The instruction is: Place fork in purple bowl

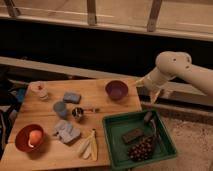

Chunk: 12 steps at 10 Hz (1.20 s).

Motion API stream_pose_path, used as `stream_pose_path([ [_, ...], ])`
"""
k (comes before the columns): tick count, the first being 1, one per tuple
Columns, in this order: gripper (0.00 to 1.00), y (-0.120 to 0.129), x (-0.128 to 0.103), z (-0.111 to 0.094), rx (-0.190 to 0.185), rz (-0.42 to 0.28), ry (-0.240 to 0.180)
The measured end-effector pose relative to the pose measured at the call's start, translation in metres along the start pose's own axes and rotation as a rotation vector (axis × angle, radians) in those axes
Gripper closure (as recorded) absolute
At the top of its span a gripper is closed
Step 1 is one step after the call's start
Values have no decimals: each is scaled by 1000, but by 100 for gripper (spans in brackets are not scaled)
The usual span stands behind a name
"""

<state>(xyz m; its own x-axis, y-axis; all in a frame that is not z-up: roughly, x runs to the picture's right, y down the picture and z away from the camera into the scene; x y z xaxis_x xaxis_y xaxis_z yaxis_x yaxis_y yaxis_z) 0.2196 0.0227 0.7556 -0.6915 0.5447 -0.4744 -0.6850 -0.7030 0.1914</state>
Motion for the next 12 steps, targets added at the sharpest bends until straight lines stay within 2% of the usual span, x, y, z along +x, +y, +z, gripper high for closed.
stream_pose_path([
  [6, 21, 0, 0, 0, 1, -1, 0],
  [8, 21, 2, 2, 0, 12, -23, -10],
  [10, 21, 18, 13, 7, 22, -77, -5],
  [12, 21, 52, 35, 23, 26, -152, 15],
])
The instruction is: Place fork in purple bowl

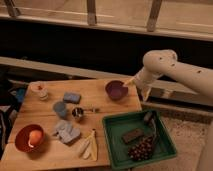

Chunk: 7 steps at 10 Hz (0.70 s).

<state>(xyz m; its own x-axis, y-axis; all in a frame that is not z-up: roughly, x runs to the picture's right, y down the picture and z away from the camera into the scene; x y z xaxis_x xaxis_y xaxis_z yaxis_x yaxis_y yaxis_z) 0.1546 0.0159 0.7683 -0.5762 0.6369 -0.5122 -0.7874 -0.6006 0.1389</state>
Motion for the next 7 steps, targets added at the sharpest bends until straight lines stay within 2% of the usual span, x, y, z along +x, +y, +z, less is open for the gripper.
stream_pose_path([
  [5, 21, 68, 53, 28, -26, -167, 73],
  [7, 21, 98, 83, 36, -65, -231, 131],
])
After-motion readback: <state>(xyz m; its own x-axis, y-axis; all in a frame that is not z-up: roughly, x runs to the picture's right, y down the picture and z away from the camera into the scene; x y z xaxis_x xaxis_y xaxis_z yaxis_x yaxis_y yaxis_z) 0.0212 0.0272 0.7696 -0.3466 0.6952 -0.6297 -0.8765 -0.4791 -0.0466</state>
